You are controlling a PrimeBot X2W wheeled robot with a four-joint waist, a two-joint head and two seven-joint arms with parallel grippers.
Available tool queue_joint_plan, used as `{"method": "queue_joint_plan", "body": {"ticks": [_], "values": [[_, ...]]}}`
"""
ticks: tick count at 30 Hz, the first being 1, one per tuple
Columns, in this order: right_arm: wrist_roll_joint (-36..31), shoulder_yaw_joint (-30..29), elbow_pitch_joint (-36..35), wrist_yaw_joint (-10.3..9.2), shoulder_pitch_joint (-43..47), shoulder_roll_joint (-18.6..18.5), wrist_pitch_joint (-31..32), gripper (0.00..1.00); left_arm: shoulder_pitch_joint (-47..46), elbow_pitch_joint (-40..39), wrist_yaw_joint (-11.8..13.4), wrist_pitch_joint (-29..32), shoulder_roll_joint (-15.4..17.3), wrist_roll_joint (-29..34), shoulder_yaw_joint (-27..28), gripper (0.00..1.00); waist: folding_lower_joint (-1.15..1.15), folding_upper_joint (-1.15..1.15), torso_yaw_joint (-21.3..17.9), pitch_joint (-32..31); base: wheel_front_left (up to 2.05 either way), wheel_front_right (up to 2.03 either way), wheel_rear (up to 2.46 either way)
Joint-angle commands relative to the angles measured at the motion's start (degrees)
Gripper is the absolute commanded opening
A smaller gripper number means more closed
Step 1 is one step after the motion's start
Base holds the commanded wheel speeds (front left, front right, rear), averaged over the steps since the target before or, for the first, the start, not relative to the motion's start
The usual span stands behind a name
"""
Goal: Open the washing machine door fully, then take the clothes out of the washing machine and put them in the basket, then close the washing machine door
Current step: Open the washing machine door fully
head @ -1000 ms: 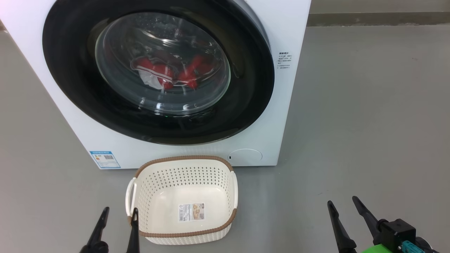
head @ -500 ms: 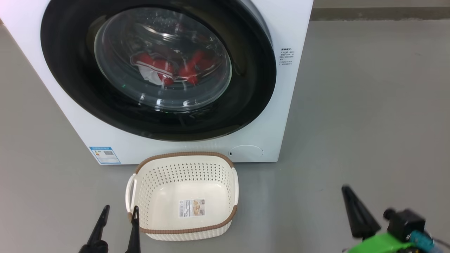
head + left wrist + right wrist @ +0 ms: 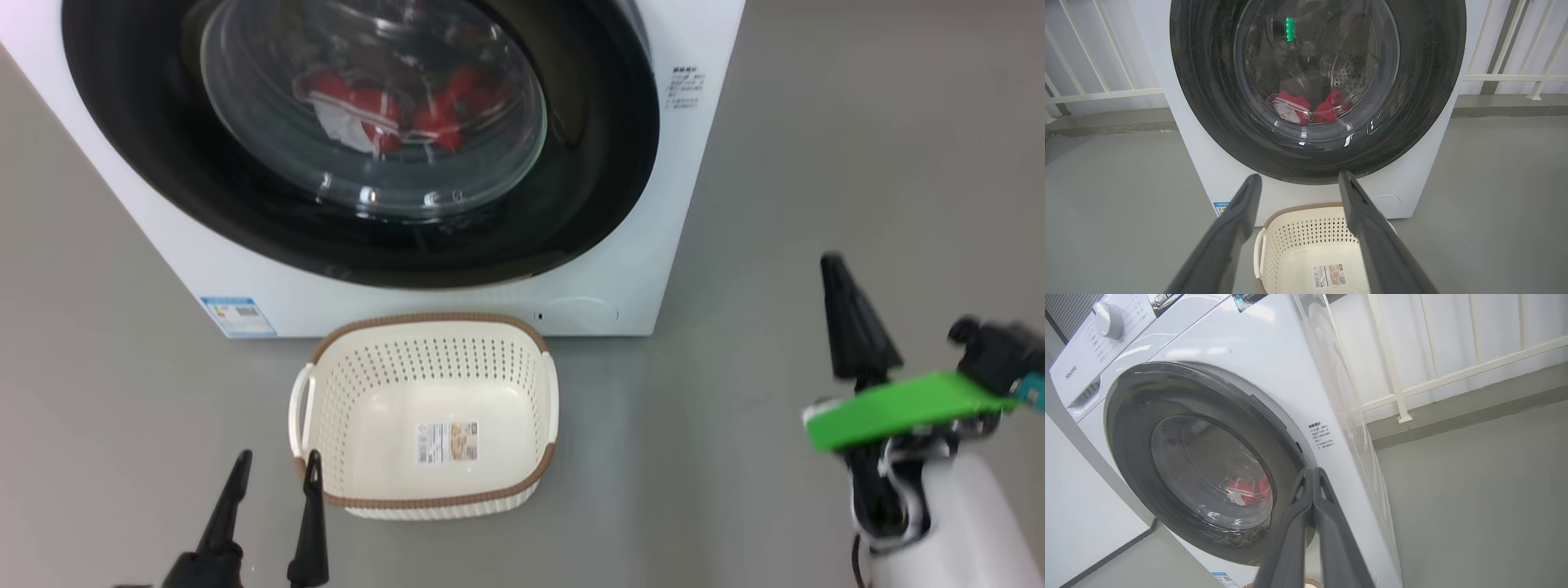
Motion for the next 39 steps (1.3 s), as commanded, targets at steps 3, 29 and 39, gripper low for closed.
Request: {"method": "queue_joint_plan", "body": {"ticks": [3, 29, 39], "values": [[4.25, 0.52, 0.22, 0.09, -6.1, -0.18, 1.34, 0.0, -3.2, -2.22, -0.44, -0.7, 0.1, -0.58, 2.24, 1.0, 0.0, 0.0, 0.5, 2.8, 0.0, 0.0, 0.0], [21.99, -0.24, 21.92, 0.09, -35.72, -5.42, 12.48, 0.0, -11.21, -5.67, -2.87, -0.7, -1.48, 1.54, 1.07, 1.0, 0.0, 0.0, 5.23, 15.09, 0.0, 0.0, 0.0], [24.43, 2.38, 28.38, 0.09, -43.4, -7.19, 14.37, 0.0, -12.57, -5.81, -3.43, -0.7, -2.2, 1.69, 0.68, 1.0, 0.0, 0.0, 7.39, 17.84, 0.0, 0.0, 0.0]]}}
